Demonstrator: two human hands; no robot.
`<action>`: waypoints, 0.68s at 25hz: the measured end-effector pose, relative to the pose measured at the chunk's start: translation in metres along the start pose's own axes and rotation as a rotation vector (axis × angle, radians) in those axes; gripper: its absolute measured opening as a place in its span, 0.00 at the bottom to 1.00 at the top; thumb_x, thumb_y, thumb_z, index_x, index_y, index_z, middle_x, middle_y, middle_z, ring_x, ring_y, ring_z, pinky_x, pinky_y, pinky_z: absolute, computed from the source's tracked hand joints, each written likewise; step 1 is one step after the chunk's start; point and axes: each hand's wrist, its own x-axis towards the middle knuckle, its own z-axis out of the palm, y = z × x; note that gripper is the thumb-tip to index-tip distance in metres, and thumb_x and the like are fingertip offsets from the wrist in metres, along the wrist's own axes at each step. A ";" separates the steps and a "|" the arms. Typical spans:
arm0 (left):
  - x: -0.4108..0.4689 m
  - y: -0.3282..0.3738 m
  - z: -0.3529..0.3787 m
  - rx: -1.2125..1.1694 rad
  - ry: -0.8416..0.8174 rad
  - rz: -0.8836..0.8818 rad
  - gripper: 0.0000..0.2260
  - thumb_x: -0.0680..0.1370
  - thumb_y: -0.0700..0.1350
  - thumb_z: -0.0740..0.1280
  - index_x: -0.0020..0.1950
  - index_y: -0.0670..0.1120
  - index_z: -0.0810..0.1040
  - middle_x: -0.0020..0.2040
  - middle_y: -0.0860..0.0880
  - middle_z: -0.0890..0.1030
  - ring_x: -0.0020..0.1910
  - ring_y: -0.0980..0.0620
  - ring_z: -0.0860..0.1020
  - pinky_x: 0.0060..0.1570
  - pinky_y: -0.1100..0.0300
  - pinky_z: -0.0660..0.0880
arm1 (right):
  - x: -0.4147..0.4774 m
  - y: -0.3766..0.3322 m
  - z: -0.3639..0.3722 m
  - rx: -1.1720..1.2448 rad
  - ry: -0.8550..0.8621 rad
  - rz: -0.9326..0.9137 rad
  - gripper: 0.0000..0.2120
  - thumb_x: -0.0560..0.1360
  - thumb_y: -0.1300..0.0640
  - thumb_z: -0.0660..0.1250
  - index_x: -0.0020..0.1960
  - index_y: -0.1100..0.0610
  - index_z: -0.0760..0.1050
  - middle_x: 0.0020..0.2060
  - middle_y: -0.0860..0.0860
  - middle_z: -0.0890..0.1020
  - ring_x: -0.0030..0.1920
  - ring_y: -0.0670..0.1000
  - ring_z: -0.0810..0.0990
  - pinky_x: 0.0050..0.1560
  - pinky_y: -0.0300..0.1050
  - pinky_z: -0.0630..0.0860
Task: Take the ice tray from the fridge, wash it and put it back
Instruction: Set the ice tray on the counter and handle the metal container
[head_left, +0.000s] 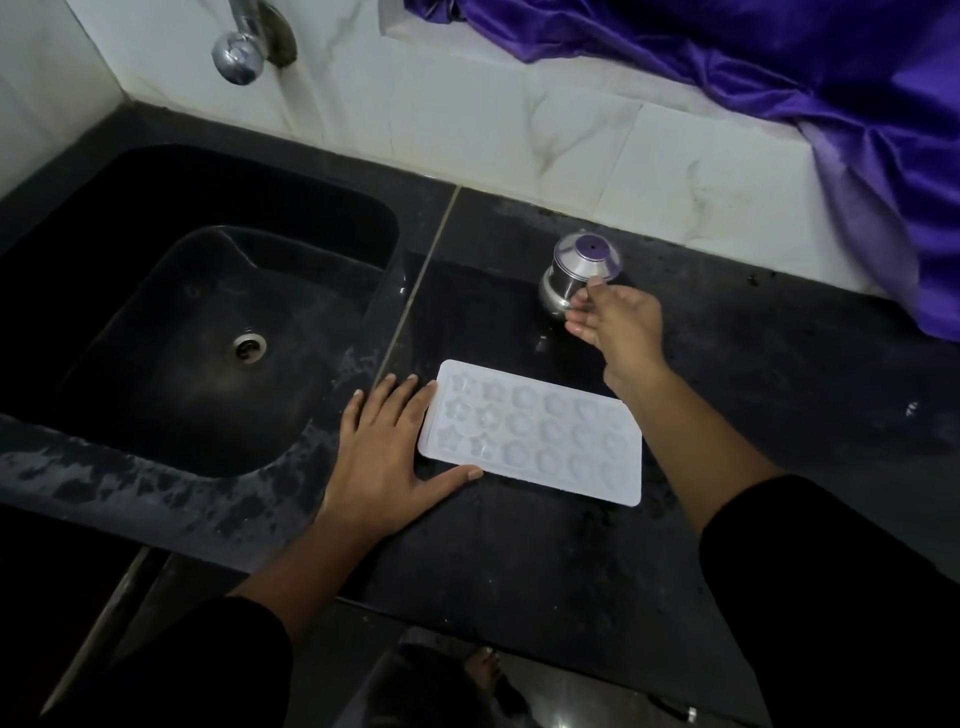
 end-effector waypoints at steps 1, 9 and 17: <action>0.000 0.000 0.000 0.002 -0.001 -0.001 0.48 0.72 0.80 0.62 0.83 0.51 0.64 0.82 0.49 0.67 0.84 0.48 0.58 0.83 0.39 0.51 | 0.004 0.000 0.005 0.007 0.004 0.001 0.13 0.84 0.56 0.66 0.43 0.59 0.80 0.41 0.55 0.84 0.43 0.53 0.84 0.49 0.46 0.85; 0.000 0.000 0.000 0.010 -0.001 0.000 0.48 0.72 0.81 0.60 0.83 0.51 0.65 0.82 0.49 0.67 0.84 0.49 0.58 0.83 0.40 0.51 | 0.013 -0.001 0.011 0.056 0.033 0.043 0.08 0.83 0.58 0.69 0.46 0.59 0.80 0.46 0.57 0.85 0.50 0.56 0.87 0.50 0.47 0.86; 0.001 0.002 -0.003 0.010 -0.030 -0.008 0.47 0.72 0.81 0.58 0.82 0.51 0.65 0.82 0.50 0.67 0.84 0.49 0.58 0.83 0.42 0.49 | -0.055 0.015 -0.077 -0.218 0.122 -0.020 0.04 0.82 0.54 0.70 0.55 0.54 0.81 0.48 0.50 0.85 0.48 0.52 0.87 0.43 0.48 0.85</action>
